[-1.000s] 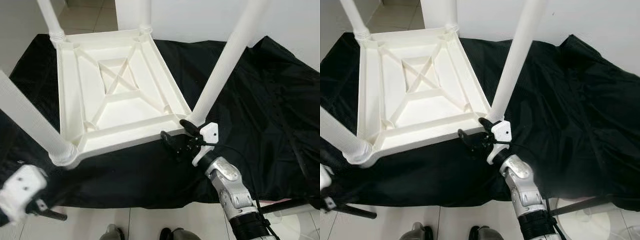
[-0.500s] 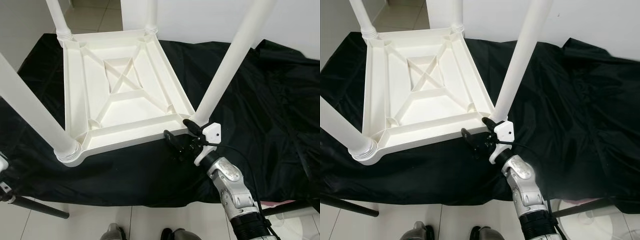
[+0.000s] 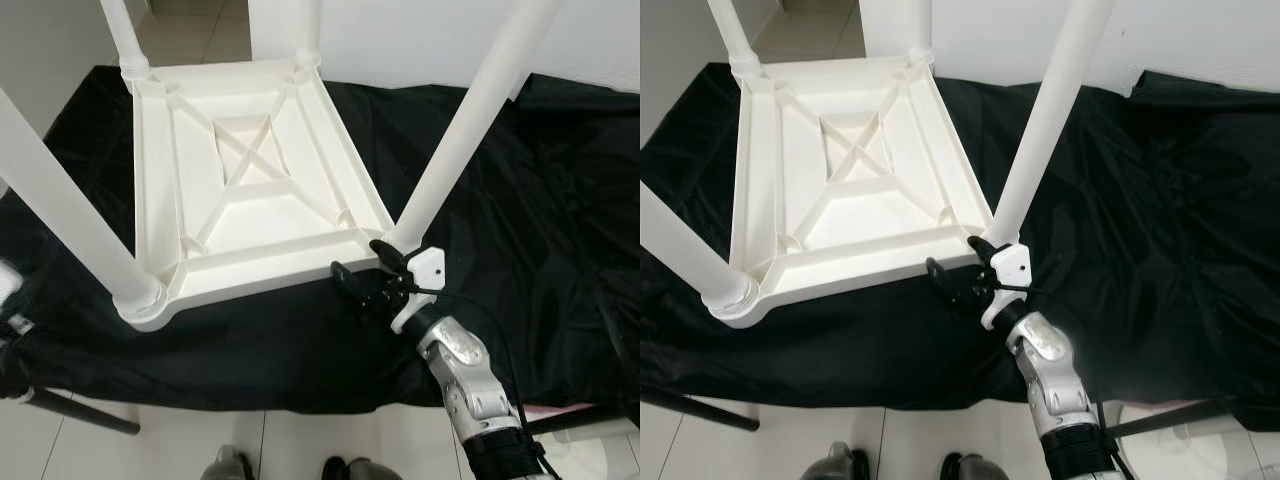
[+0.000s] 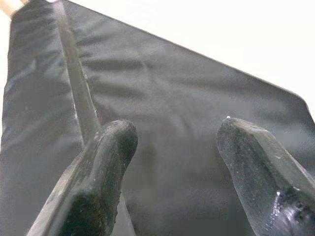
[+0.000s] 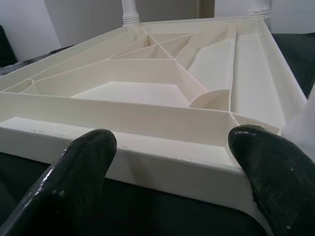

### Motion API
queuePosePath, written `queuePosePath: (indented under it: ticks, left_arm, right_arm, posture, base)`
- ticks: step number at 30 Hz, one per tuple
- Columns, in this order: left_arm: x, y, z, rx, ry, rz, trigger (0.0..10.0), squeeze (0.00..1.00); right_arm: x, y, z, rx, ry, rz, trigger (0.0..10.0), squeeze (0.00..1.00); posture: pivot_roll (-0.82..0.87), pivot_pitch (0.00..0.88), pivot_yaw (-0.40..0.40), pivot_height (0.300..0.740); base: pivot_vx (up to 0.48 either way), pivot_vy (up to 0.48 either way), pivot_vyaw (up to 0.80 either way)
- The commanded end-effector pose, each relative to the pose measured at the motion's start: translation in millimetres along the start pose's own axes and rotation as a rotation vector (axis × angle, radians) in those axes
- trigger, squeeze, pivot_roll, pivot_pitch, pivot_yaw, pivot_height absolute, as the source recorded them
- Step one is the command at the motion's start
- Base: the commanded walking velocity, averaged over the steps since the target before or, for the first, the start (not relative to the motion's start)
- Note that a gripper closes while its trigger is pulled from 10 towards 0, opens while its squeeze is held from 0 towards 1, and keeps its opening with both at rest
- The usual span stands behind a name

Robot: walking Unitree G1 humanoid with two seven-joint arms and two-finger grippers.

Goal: Building children table

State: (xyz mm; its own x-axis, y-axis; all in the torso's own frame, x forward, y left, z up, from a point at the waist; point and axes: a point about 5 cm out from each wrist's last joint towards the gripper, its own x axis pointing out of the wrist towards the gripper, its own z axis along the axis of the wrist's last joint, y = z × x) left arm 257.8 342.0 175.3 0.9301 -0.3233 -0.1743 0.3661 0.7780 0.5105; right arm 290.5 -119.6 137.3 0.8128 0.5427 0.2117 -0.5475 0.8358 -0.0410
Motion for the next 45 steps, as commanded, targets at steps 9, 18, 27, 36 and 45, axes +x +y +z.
queuePosePath:
  ticks: [9, 18, 27, 36, 45]
  left_arm:
    - [34.6, -0.3, 3.2, -0.21, -0.13, 0.19, 10.0, 0.0]
    - [64.1, -36.8, 49.2, -0.393, -0.423, -0.179, 10.0, 0.0]
    - [63.0, -63.6, 69.6, -0.412, -0.498, -0.416, 10.0, 0.0]
    - [49.5, -102.1, 86.4, -0.466, -0.526, -0.658, 10.0, 0.0]
    - [32.6, -144.1, 104.6, -0.545, -0.541, -0.811, 10.0, 0.0]
  right_arm:
    - [-4.1, -1.2, -4.7, 0.003, 0.022, -0.019, 10.0, 0.0]
    - [-4.4, 1.4, -7.6, 0.001, 0.038, -0.011, 10.0, 0.0]
    - [-5.6, 0.8, -8.5, 0.003, 0.044, -0.019, 10.0, 0.0]
    - [-6.7, 1.6, -12.6, 0.016, 0.061, -0.037, 10.0, 0.0]
    - [-9.1, -8.9, -18.5, 0.042, 0.084, -0.172, 10.0, 0.0]
  posture:
    - [0.06, 0.17, -0.029, 0.74]
    - [0.04, 0.159, -0.034, 0.74]
    - [0.04, 0.161, -0.037, 0.74]
    - [0.03, 0.168, -0.037, 0.74]
    - [0.02, 0.176, -0.031, 0.74]
  base:
    - [0.0, 0.0, 0.0]
    - [0.0, 0.0, 0.0]
    - [0.0, 0.0, 0.0]
    - [0.0, 0.0, 0.0]
    - [0.0, 0.0, 0.0]
